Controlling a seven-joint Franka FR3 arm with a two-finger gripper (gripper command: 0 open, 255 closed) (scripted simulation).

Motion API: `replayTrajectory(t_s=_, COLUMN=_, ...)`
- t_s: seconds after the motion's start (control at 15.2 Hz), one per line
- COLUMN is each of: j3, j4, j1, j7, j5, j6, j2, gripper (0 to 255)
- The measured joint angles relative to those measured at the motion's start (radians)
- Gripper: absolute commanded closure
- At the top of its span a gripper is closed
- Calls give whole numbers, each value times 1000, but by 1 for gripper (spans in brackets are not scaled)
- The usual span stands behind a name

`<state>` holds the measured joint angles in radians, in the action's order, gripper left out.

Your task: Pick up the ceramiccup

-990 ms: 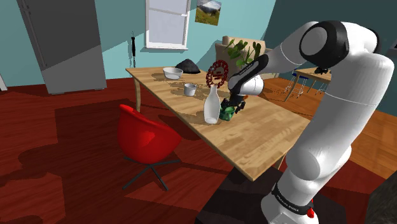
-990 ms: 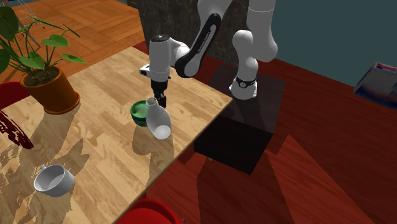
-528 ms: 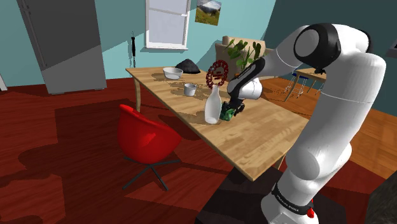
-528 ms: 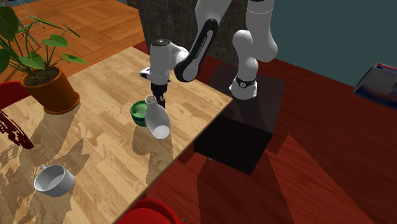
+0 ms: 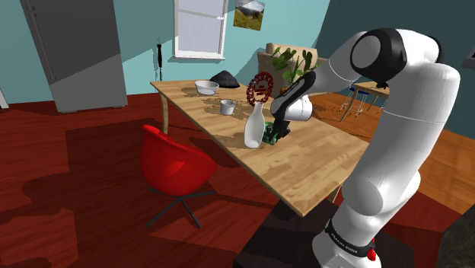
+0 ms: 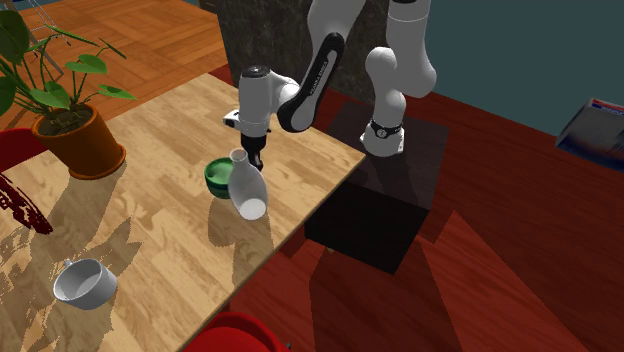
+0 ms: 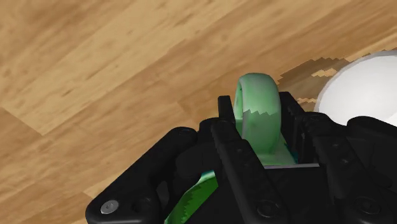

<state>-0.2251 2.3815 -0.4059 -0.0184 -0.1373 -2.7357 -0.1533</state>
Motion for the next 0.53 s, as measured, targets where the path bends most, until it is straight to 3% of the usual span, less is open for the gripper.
replayTrajectory(t_s=0.53, j3=-12, j4=-29, j1=5, j7=24, j5=40, j6=88, j2=55, gripper=255)
